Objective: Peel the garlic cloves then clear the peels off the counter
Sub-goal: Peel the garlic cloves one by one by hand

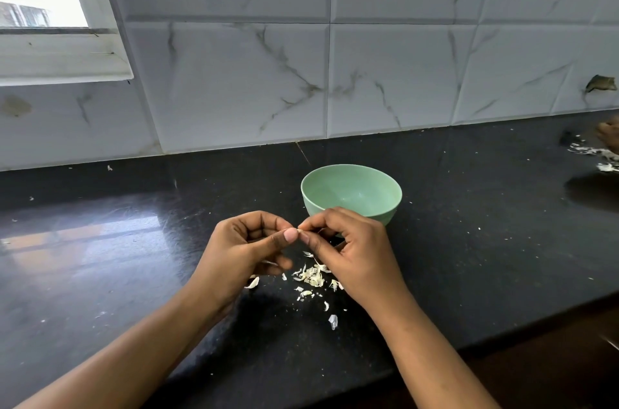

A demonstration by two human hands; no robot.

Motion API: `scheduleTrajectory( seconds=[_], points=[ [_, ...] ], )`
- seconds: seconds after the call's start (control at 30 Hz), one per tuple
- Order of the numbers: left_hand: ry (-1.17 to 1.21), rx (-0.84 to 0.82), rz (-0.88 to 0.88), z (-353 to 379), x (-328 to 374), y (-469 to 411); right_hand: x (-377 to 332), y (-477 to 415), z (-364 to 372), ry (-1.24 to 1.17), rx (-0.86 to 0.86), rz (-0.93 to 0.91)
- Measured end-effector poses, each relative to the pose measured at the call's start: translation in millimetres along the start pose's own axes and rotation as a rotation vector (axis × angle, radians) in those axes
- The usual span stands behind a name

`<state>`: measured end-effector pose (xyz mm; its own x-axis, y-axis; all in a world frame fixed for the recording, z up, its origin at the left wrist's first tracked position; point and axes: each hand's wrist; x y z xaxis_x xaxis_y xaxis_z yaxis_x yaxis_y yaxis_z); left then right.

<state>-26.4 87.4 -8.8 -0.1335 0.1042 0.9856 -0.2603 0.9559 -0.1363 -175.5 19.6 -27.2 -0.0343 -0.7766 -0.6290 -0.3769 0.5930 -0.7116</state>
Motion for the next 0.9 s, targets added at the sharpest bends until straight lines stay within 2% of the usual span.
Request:
scheduleTrajectory(
  seconds=[0.2, 0.37, 0.9],
  points=[
    [0.029, -0.033, -0.057, 1.4, 1.7, 1.2, 0.4, -0.6, -0.7, -0.013, 0.054, -0.005],
    [-0.083, -0.083, -0.041, 2.8, 0.7, 1.4, -0.1, 0.9, 1.2, -0.005, -0.004, -0.008],
    [-0.091, -0.190, -0.073, -1.0, -2.9, -1.2, -0.7, 0.5, -0.9, -0.016, -0.021, 0.089]
  ],
)
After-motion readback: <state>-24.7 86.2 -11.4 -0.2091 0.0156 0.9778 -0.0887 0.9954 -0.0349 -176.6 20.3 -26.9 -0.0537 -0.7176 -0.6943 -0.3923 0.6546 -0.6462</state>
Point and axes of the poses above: each hand's wrist, its own y-axis away from the middle knuckle, its own z-axis out of the palm, x = y × z, and after that the axes turned 7 degrees about -y, right-handed
